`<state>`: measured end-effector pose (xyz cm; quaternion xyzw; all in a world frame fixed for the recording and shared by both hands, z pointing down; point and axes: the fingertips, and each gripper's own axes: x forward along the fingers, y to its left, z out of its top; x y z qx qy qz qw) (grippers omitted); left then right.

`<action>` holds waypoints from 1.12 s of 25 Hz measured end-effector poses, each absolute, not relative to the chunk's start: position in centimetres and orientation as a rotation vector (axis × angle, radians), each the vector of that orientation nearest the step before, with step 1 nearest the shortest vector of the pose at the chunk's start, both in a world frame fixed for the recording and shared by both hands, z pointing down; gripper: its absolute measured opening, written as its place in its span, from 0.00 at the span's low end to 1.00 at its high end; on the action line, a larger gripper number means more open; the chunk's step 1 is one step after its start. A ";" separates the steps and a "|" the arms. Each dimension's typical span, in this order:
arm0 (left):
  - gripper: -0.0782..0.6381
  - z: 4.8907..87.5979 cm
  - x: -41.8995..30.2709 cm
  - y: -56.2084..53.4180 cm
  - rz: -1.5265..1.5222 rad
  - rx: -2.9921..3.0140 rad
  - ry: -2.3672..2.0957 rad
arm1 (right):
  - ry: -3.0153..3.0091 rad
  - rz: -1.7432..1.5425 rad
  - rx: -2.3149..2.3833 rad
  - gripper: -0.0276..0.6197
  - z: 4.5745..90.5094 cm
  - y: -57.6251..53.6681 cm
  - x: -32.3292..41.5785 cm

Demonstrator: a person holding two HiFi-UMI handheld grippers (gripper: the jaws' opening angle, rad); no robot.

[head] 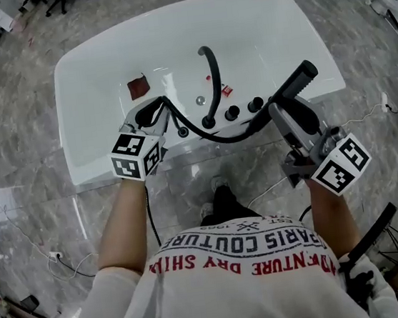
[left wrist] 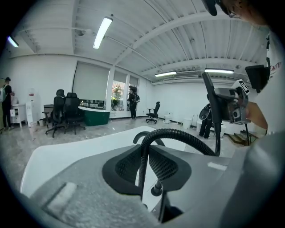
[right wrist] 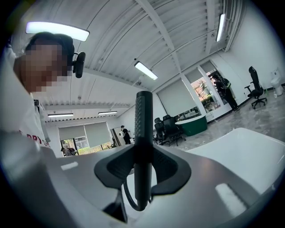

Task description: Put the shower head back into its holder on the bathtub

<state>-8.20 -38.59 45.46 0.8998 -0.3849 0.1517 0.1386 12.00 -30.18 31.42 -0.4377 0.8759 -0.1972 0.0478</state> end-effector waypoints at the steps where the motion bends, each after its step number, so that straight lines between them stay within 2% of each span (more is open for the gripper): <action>1: 0.19 46.5 -8.4 -38.5 0.449 2.583 -1.114 | 2.681 -0.613 -1.324 0.23 31.8 -30.2 11.7; 18: 0.19 63.8 -7.9 -36.2 0.650 2.319 -1.007 | 2.737 -0.762 -1.179 0.23 37.4 -31.3 10.0; 28: 0.19 71.7 -10.8 -33.4 0.749 2.180 -0.953 | 2.722 -0.828 -1.149 0.23 40.2 -32.0 6.3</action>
